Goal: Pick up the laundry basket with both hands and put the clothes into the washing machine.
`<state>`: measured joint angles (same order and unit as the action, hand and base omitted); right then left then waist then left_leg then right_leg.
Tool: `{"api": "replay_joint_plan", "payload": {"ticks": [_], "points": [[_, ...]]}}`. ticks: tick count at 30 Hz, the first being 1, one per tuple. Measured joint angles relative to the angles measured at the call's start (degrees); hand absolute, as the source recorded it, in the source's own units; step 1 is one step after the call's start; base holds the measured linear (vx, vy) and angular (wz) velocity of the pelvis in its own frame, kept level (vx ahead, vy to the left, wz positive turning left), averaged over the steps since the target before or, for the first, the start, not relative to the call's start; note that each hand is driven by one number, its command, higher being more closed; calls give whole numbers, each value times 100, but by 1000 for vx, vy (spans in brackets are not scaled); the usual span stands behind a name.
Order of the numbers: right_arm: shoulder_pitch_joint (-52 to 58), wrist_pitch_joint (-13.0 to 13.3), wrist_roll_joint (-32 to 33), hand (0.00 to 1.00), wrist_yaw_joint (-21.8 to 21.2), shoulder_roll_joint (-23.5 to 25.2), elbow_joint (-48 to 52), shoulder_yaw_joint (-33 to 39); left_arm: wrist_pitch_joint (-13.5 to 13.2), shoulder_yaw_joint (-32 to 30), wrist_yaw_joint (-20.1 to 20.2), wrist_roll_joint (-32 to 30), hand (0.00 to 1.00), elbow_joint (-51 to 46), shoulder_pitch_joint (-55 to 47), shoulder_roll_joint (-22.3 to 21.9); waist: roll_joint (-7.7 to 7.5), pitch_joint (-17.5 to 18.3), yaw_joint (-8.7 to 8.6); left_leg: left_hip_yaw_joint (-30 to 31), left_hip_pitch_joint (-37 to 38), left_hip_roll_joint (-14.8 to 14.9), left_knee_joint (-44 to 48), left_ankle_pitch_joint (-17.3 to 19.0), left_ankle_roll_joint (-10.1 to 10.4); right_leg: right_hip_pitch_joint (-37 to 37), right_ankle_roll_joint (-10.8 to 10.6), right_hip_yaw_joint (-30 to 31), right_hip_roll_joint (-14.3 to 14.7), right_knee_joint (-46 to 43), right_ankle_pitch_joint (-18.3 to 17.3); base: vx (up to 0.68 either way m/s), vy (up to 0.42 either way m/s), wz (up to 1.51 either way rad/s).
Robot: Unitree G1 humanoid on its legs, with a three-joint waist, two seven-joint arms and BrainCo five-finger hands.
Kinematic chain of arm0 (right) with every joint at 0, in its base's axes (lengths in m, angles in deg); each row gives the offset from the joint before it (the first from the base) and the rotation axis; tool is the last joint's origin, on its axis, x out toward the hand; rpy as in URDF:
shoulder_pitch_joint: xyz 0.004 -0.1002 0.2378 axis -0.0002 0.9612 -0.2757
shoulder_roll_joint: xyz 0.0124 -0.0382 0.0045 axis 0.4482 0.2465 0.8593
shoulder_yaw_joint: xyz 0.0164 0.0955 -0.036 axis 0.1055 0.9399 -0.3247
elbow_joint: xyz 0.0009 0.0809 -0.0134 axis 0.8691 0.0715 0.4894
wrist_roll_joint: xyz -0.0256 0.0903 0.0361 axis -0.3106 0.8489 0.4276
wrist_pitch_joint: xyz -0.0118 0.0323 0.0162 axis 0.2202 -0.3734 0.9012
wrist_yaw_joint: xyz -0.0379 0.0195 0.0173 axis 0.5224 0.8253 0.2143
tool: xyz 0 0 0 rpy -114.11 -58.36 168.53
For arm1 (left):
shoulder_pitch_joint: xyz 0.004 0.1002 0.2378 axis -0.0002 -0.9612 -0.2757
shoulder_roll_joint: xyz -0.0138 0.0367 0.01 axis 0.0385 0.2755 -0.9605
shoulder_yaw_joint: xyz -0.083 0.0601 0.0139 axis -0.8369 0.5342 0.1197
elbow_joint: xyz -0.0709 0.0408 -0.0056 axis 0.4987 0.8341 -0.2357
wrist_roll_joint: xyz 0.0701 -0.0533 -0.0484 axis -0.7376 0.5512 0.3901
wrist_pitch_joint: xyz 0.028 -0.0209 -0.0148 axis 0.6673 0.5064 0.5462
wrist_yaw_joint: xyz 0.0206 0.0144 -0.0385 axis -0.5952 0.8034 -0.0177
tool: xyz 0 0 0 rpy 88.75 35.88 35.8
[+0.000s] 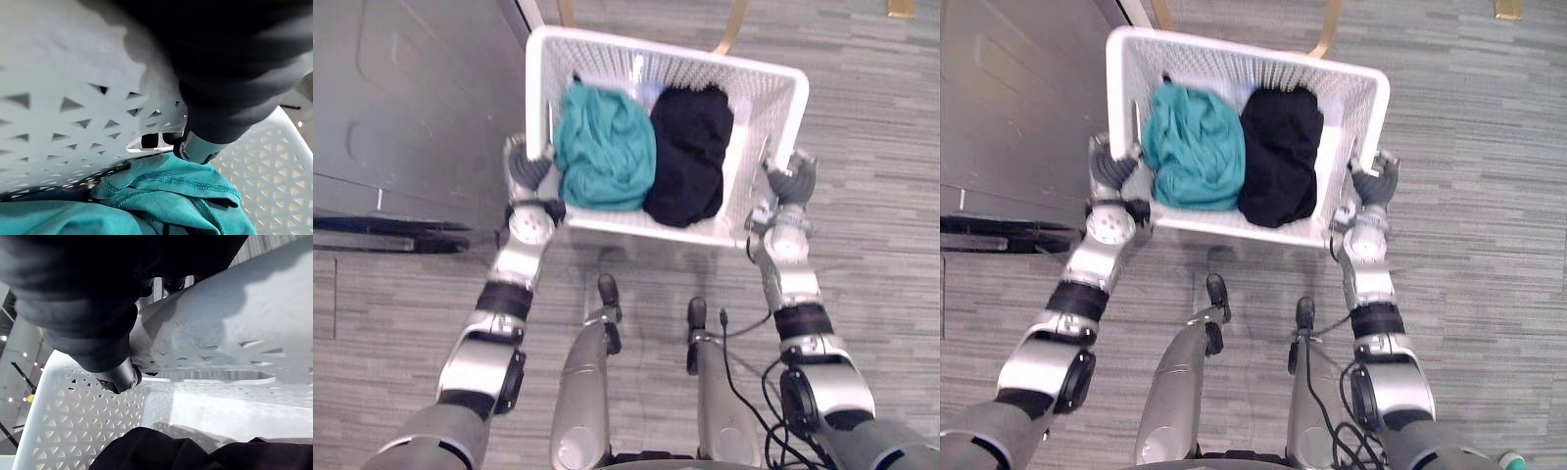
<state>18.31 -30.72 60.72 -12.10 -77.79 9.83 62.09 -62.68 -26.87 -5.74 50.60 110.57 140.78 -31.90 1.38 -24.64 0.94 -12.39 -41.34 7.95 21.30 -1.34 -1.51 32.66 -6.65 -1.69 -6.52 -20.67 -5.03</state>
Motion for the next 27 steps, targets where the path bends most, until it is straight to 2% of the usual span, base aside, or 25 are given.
{"api": "replay_joint_plan", "payload": {"ticks": [5,7,10,12,14,18,21,23,27], "points": [[-378,-14,104,0,30,90,5,80,-23,-359,-91,42,0,164,534,-30,3,-72,-5,84,-243,19,87,-1,1,161,2,-99,19,-27,-1,13,-9,4],[-376,-109,144,0,30,110,2,83,-21,-441,-92,58,0,178,538,-41,2,-77,4,104,-259,25,87,-1,1,160,7,-147,23,-31,-4,41,-22,8],[-377,-182,254,0,21,155,3,84,-24,-481,-94,59,0,175,540,-54,2,-77,25,106,-257,31,87,-1,2,154,31,-183,25,-66,-19,35,-21,6],[-397,-199,284,0,19,322,13,88,-43,-456,-18,53,0,163,559,-247,2,-77,17,121,-256,34,96,0,3,154,64,-234,21,-118,-39,14,-21,7],[-428,-192,289,0,18,477,81,103,-174,-467,-37,45,0,141,669,-383,2,-77,37,118,-256,66,121,1,5,149,67,-263,36,-146,-41,0,0,0],[-426,-185,294,0,-40,528,129,124,-202,-478,50,43,0,141,684,-367,1,-77,29,108,-240,98,130,1,7,148,105,-277,42,-191,-68,-20,-15,-1],[-311,-182,381,0,-99,545,353,163,-205,-417,99,42,0,140,612,-539,1,-77,25,97,-175,97,94,-2,12,113,121,-282,40,-221,-83,-11,-8,0],[-135,-100,413,0,-155,567,641,176,-207,-423,162,39,0,137,521,-563,1,-77,22,85,-122,93,46,8,54,84,121,-282,36,-222,-84,0,0,0],[434,169,447,0,-212,446,1610,379,-262,-471,133,44,0,-545,-170,-468,-3,-80,41,43,59,90,-45,2,64,-52,138,-289,16,-251,-132,-5,-42,3]]}}
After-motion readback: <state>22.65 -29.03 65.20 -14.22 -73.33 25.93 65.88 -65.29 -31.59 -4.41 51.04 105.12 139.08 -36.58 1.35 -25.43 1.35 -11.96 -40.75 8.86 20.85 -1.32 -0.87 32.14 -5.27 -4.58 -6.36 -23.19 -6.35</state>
